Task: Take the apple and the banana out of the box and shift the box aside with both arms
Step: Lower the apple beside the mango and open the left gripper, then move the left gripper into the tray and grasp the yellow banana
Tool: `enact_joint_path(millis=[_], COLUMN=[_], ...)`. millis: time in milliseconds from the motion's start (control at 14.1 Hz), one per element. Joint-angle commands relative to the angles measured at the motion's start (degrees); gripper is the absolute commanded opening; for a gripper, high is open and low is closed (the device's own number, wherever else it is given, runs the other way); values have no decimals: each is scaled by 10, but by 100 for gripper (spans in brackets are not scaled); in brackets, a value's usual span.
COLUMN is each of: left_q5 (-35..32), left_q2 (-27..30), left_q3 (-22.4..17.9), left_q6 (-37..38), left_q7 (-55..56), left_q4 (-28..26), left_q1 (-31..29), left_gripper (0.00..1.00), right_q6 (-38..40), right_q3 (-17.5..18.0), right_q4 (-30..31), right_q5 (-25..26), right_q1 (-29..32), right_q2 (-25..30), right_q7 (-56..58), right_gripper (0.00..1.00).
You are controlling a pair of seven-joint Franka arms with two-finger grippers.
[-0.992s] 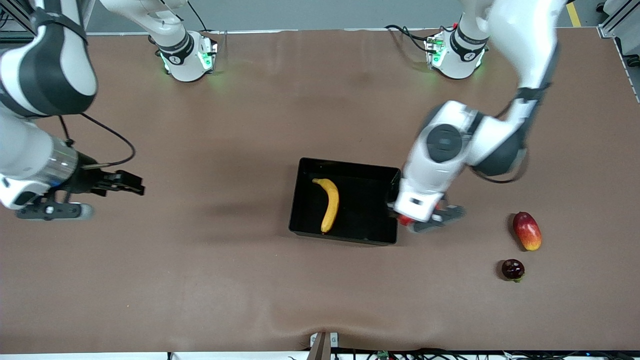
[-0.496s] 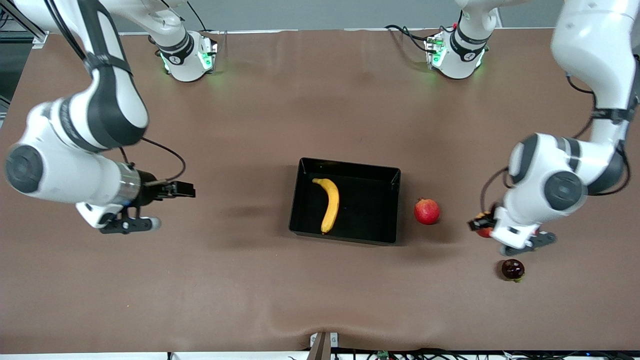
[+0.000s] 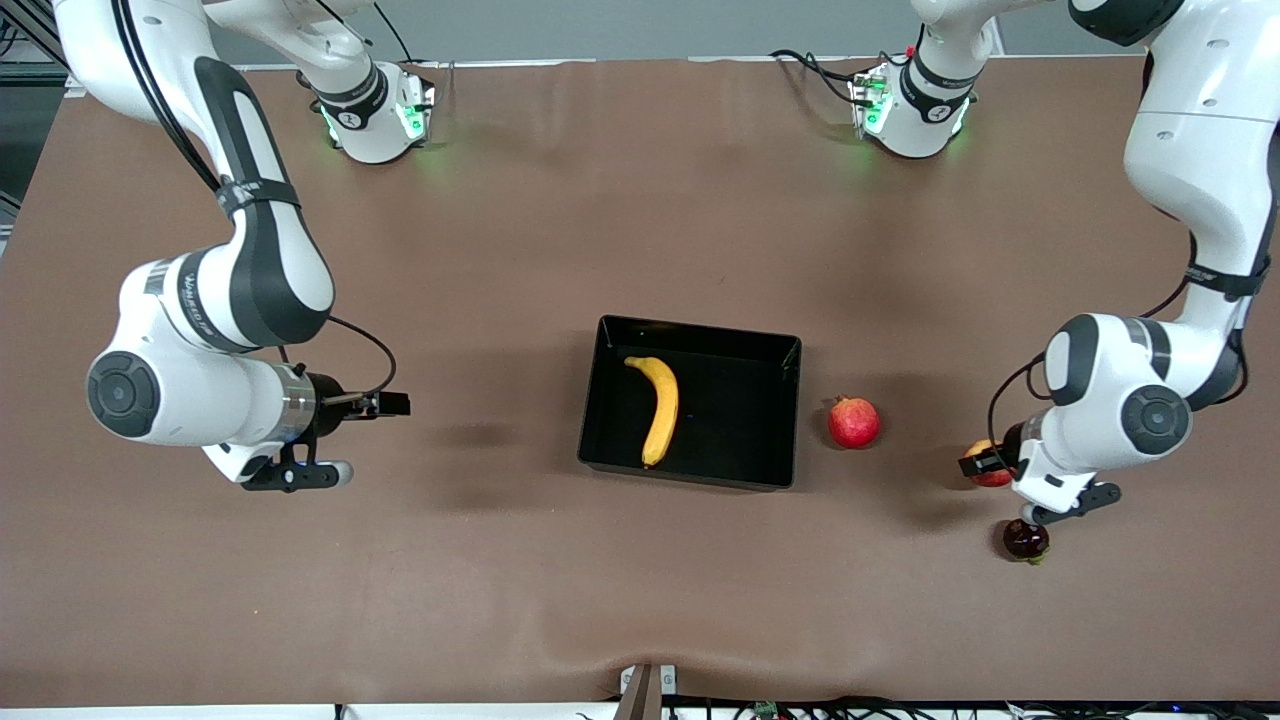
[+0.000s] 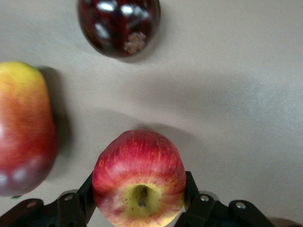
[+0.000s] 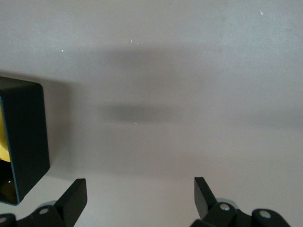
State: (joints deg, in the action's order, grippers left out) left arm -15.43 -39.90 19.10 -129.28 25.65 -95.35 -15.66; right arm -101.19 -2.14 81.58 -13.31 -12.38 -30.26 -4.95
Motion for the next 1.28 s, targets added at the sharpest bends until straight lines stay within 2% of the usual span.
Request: enact_joint_path(millis=[0, 71, 142, 212, 283, 496, 638, 779, 921, 992, 1204], left_q5=[-13, -13, -13, -13, -13, -12, -9, -9, -9, -10, -12], left_q2=[8, 7, 6, 7, 11, 39, 64, 78, 79, 78, 67], left_q3=[3, 3, 3, 3, 4, 14, 45, 88, 137, 149, 150], left_q6=[-20, -21, -21, -21, -20, 0, 38, 65, 76, 76, 76], left_q7=[5, 5, 5, 4, 5, 13, 23, 53, 108, 147, 230], left_q4=[-22, -25, -25, -25, -25, -23, -20, -18, -12, -12, 11], left_q1=[-7, -9, -9, -9, -8, -2, -2, 0, 3, 14, 101], left_gripper=[0, 0, 26, 88, 100, 100, 100, 100, 100, 100, 100], right_q6=[2, 0, -9, -27, -40, -80, -109, -169, -187, -196, -224], right_q3=[-4, -5, -6, -6, -6, -6, -5, -5, -4, -4, -5], right_q4=[-15, -15, -15, -15, -14, -14, -14, -14, -13, -13, -7], right_q5=[7, 15, 24, 36, 60, 128, 160, 160, 156, 158, 160], right_q1=[-5, -1, 3, 9, 12, 15, 13, 31, 52, 52, 52], right_q2=[-4, -4, -5, -5, -6, -23, -36, -55, -68, -72, -74], right_q7=[-2, -2, 0, 1, 2, 2, 1, 3, 4, 13, 54], right_gripper=[100, 100, 100, 100, 100, 100, 100, 100, 100, 100, 100])
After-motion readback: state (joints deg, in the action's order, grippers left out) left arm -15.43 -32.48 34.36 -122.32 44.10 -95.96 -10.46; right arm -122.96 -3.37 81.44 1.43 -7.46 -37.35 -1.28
